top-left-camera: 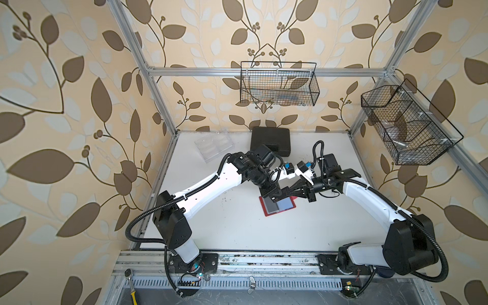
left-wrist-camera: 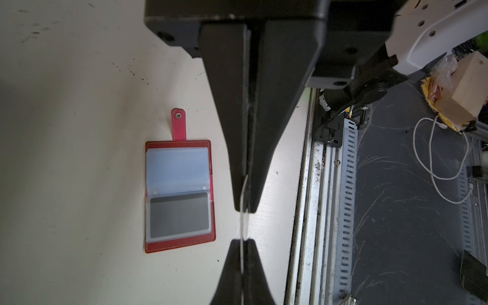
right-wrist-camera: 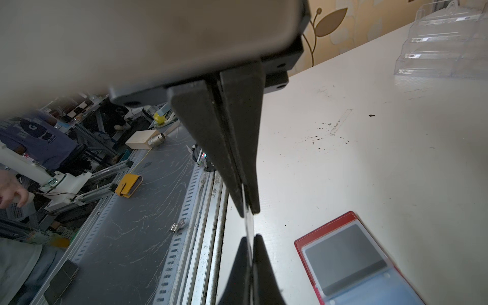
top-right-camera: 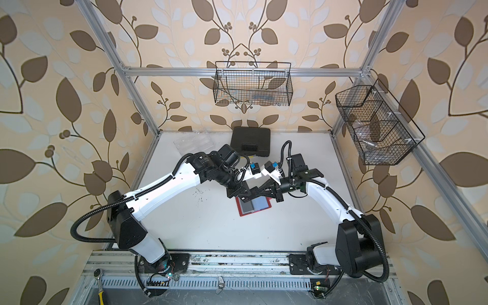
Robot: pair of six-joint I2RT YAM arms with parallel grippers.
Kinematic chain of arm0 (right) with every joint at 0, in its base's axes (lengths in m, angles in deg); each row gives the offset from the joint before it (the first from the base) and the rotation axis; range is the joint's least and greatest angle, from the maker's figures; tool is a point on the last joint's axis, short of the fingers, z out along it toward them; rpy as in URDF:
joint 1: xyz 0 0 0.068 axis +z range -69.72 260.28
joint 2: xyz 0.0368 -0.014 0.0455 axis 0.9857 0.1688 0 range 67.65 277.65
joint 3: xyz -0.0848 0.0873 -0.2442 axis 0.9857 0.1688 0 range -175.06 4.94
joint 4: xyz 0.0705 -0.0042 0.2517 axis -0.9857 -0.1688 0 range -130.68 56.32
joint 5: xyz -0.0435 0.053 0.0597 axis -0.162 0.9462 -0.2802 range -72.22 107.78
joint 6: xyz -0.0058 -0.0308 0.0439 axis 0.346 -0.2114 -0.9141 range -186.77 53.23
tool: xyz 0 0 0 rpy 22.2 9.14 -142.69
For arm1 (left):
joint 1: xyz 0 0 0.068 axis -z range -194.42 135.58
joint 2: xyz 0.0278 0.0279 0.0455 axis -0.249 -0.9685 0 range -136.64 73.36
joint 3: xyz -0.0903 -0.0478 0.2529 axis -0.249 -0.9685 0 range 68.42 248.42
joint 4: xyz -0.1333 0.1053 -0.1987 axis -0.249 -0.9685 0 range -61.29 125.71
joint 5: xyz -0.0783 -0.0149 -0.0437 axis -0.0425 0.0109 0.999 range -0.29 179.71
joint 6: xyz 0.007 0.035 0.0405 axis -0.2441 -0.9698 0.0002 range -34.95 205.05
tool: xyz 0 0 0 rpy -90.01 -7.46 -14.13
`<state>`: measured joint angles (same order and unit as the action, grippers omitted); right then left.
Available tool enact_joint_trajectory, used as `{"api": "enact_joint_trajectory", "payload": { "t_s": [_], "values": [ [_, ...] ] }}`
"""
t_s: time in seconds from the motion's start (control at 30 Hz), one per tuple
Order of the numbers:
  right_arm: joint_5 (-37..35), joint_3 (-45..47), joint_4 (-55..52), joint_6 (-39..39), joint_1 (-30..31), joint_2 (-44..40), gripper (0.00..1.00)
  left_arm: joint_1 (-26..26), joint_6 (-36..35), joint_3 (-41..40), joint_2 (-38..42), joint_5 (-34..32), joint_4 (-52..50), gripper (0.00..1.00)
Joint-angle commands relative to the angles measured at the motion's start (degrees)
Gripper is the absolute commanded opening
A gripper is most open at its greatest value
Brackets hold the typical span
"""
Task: Take the credit cards out of the card holder
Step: Pass the credit card.
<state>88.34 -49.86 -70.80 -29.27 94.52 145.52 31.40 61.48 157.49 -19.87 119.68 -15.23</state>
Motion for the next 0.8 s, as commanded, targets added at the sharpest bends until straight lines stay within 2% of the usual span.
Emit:
{"api": "enact_joint_trajectory", "payload": {
  "t_s": [0.0,0.03,0.07,0.17,0.23,0.43,0.5,0.53,0.57,0.63,0.73,0.77],
  "values": [
    [1.5,-1.6,-3.4,3.3,1.3,0.4,0.00,0.5,-1.5,-0.3,2.9,1.1,0.7,0.00],
    [1.4,-1.5,-3.5,3.2,1.4,0.3,0.00,0.6,-1.4,-0.5,2.9,1.1,0.9,0.00],
    [1.2,-1.5,-3.5,3.3,1.5,0.4,0.00,0.6,-1.3,-0.7,3.1,1.1,1.0,0.04],
    [1.1,-1.7,-3.6,3.2,1.2,0.2,0.00,0.6,-1.1,-1.1,3.5,0.8,0.9,0.22],
    [0.7,-1.8,-3.6,3.1,1.1,-0.2,0.00,0.6,-0.9,-1.5,3.8,0.1,1.0,0.40],
    [-0.9,-1.6,-2.7,2.4,0.4,-0.9,0.00,0.2,2.6,-5.2,7.6,-4.7,6.7,0.54],
    [-1.9,-1.4,-2.0,1.7,0.2,-1.3,0.00,-1.3,5.8,-7.2,10.0,-6.5,10.8,0.59],
    [-3.0,-1.1,-0.9,0.7,0.1,-1.8,0.00,-2.6,8.2,-8.6,11.4,-7.1,13.7,0.66],
    [-3.8,-0.5,0.6,-0.6,0.1,-2.6,0.00,-4.1,11.8,-10.1,13.9,-8.3,17.1,0.78],
    [-6.2,1.3,6.1,-5.3,0.0,-4.6,0.00,-7.2,18.2,-12.0,16.5,-12.8,21.9,0.90],
    [-9.6,4.7,16.3,-13.6,-0.6,-8.6,0.00,-13.7,28.8,-12.1,18.3,-21.8,24.0,0.99],
    [-11.6,6.1,20.8,-17.6,-0.6,-10.2,0.00,-16.8,32.7,-11.4,18.1,-24.3,22.9,0.99]
  ]
}}
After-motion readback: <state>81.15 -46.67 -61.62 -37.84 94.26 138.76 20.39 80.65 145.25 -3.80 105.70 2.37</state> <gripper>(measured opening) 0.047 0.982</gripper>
